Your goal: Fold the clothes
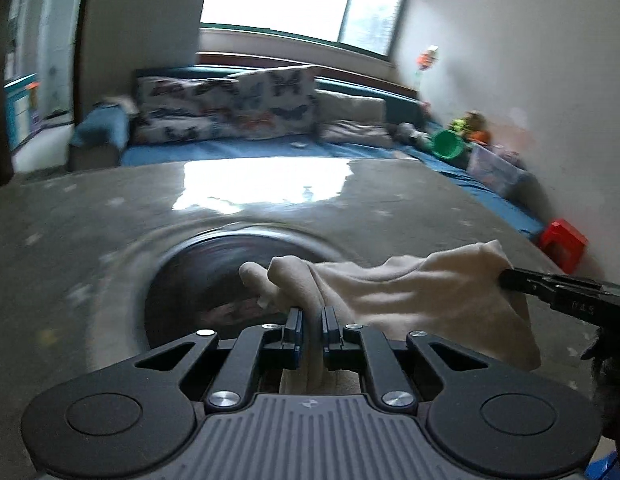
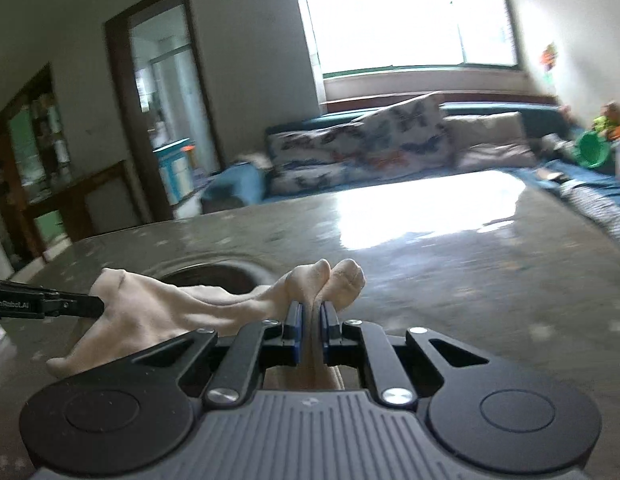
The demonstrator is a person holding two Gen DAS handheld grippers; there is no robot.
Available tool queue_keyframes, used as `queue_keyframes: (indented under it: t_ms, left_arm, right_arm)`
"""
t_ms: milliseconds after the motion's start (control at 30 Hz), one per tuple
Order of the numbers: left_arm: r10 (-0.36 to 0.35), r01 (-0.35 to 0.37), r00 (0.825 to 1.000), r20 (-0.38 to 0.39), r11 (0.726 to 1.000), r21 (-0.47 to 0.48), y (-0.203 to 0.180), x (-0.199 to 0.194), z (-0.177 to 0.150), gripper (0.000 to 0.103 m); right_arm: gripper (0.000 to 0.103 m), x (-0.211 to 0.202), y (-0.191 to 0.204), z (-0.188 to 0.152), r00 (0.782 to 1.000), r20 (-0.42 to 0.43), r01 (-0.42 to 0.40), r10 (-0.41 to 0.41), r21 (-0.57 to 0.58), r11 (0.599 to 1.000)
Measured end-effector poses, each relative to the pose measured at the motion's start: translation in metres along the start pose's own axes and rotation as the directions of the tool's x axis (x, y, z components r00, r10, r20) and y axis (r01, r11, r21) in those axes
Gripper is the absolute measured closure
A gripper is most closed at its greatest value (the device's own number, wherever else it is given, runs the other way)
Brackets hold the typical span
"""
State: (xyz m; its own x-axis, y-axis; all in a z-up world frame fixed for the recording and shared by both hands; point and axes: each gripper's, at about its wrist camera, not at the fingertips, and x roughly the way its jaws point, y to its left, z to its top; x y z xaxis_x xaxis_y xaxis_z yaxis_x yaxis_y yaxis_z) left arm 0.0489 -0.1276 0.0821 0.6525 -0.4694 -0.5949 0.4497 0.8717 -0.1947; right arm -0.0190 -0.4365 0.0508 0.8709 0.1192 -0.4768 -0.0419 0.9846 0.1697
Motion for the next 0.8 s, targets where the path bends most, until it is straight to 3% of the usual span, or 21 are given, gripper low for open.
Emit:
queue_keyframes:
  t_ms: [200, 367, 433, 567, 667, 800]
  left_arm:
    - [-0.104, 0.105, 0.994, -0.019, 0.989, 0.106, -0.069, 0.044, 0.013, 0.093]
    - [-0.167, 0.167, 0.986, -0.017, 0.968, 0.185, -0.118, 0.075, 0.021, 0.093]
    - [-0.171, 0.173, 0.985, -0.031, 0.961, 0.214, -0.132, 0.087, 0.021, 0.09]
    - [-0.106, 0.114, 0.993, -0.045, 0.961, 0.251, -0.136, 0.103, 0.014, 0.089]
    - [-0.084, 0.094, 0.995, -0.053, 0.966, 0.239, -0.119, 0.097, 0.009, 0.088]
    - [-0.083, 0.091, 0.996, -0.042, 0.962, 0.257, -0.103, 0.072, 0.0, 0.088]
  right_arm:
    - [0.095, -0.035, -0.049, 0.004, 0.982, 0.025, 0.187, -0.187, -0.005, 0.982]
    - [0.095, -0.053, -0.081, 0.005, 0.947, 0.042, 0.32, -0.32, 0.013, 0.947]
    - [0.094, -0.056, -0.092, 0.0, 0.931, 0.035, 0.362, -0.363, 0.023, 0.932]
    - [0.09, -0.055, -0.111, -0.018, 0.902, -0.016, 0.432, -0.432, 0.052, 0.901]
    - [0.09, -0.056, -0.11, -0.03, 0.905, -0.021, 0.425, -0.424, 0.046, 0.904]
    - [0.09, -0.045, -0.094, -0.042, 0.934, -0.036, 0.355, -0.354, 0.024, 0.935]
